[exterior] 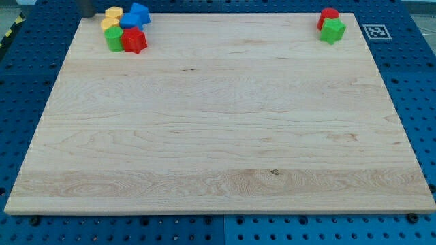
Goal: Push the blue cube towards the center using yellow hexagon
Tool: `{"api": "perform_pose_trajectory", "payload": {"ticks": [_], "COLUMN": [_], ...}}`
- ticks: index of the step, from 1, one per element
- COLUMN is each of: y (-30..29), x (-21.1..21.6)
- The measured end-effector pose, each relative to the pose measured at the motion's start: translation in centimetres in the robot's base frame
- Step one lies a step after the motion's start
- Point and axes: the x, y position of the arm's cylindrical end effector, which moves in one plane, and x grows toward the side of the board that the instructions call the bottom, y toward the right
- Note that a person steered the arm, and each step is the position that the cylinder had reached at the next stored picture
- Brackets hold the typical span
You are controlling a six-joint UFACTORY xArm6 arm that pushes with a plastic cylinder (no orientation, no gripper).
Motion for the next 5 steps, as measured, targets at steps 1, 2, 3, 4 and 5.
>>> {"api": "perform_pose_trajectory", "payload": {"ticks": [1, 2, 3, 4, 5], "y": [5.2, 9.9, 12.4, 12.2, 11.0], "x": [0.8, 4.0, 6.9, 6.0, 4.1]}}
